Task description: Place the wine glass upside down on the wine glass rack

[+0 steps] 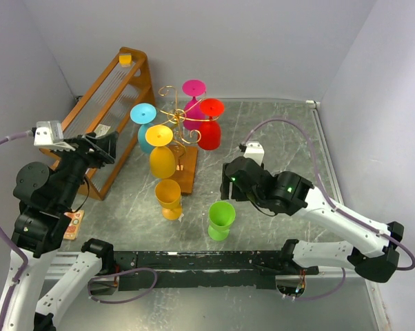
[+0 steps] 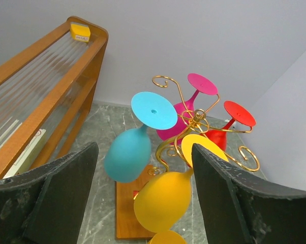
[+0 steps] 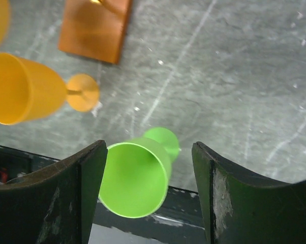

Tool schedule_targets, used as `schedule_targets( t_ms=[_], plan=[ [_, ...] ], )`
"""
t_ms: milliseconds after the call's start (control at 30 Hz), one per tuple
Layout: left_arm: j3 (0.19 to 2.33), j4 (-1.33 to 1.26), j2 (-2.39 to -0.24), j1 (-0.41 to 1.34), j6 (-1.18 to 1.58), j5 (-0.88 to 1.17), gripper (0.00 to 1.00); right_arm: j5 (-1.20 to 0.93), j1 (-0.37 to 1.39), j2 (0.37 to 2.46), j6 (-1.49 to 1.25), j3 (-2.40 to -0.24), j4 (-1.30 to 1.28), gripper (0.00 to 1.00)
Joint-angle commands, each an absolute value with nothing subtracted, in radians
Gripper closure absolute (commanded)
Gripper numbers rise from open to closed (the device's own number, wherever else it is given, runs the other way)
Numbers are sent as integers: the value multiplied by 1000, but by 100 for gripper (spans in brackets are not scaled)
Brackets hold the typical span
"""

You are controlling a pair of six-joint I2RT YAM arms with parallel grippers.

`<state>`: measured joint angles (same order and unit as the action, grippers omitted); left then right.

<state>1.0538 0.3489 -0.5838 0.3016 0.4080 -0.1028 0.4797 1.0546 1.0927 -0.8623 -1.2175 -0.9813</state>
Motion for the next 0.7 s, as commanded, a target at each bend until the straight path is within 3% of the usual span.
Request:
schedule_targets(
  t_ms=[0, 167, 433, 667],
  plan=[
    [1078, 356, -566, 295, 385, -74, 15, 427, 1053, 1104, -805, -1171, -1110, 33],
    [1054, 343, -537, 295, 390, -78, 14, 289, 1054, 1101, -751, -1117, -1022, 39],
    [1082, 365, -557, 295, 375, -53, 16, 288, 1052, 1141, -750, -1085, -1024, 53],
    [1080, 357, -560, 295, 376, -24, 16, 303, 1054, 1189, -721, -1087, -1048, 76]
  ],
)
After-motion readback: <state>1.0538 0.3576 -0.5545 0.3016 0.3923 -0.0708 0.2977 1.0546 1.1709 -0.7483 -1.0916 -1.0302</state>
